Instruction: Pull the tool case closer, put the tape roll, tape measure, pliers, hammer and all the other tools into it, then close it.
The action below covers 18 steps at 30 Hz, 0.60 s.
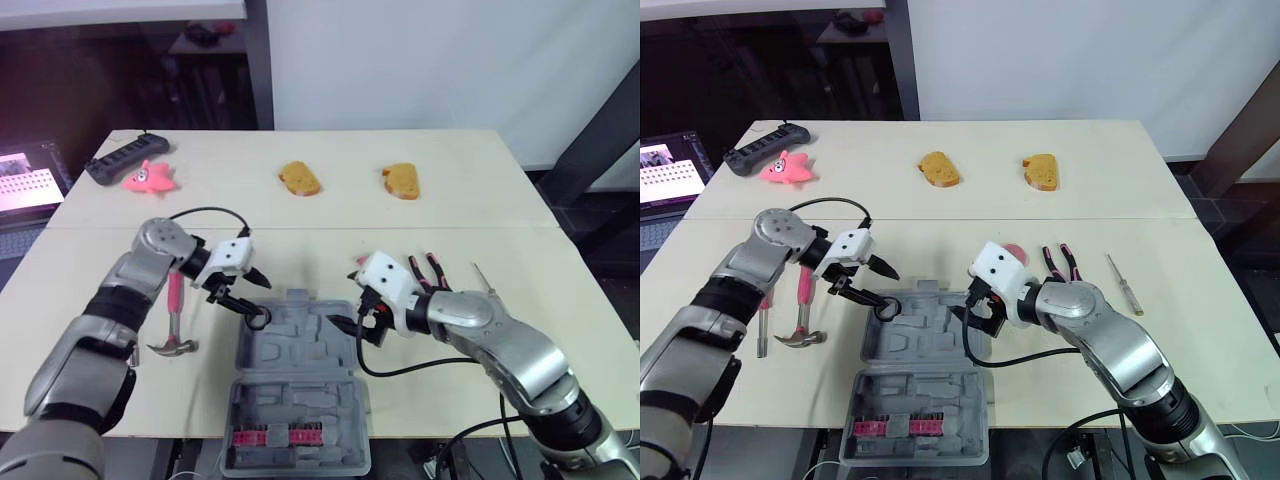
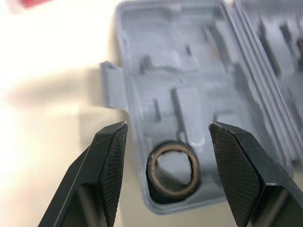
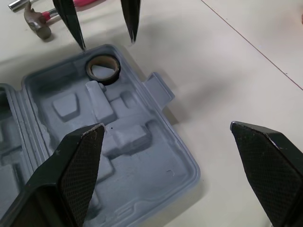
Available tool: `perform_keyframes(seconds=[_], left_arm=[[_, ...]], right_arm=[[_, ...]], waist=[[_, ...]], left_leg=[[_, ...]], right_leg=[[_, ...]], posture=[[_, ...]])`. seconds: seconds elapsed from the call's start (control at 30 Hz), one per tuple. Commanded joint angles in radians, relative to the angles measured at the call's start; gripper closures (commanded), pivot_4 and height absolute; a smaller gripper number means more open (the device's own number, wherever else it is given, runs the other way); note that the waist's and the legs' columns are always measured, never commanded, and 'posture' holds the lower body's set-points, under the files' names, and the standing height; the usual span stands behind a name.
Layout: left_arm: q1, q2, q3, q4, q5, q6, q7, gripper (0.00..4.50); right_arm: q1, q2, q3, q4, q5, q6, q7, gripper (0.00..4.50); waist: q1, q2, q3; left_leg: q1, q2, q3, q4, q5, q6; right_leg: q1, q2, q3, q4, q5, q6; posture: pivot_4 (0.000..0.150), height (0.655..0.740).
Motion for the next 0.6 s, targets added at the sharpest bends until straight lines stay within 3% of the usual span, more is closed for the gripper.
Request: perform_keyframes(seconds=[0.03, 0.33, 0.6], left_arm=[[0.071, 0.001, 0.086, -0.064, -0.054, 0.035, 0.054, 1.62], [0.209, -0.017, 0.172, -0.198, -0.088, 0.119, 0.174, 1.62], [0.241, -0.032, 0.17, -0.16, -0.066, 0.074, 0.209, 1.62]], right_arm=[[0.007, 0.0, -0.026, -0.052, 0.002, -0.004, -0.01, 0.0], [0.025, -0.002, -0.032, -0.063, 0.007, -0.003, -0.013, 0.0], [0.016, 0.004, -0.025, -0.053, 0.003, -0.004, -0.016, 0.0]], waist=[[0.0, 0.0, 0.0], [0.004, 0.0, 0.0], [0.002, 0.0, 0.0]], left_leg=[[0.0, 0.0, 0.0, 0.0, 0.0, 0.0], [0.0, 0.0, 0.0, 0.001, 0.0, 0.0], [0.0, 0.0, 0.0, 0.0, 0.0, 0.0]], right_leg=[[0.0, 0.0, 0.0, 0.0, 0.0, 0.0], [0.0, 0.0, 0.0, 0.0, 0.0, 0.0], [0.0, 0.0, 0.0, 0.0, 0.0, 0.0]], posture=[[0.15, 0.74], [0.15, 0.74], [0.15, 0.74]])
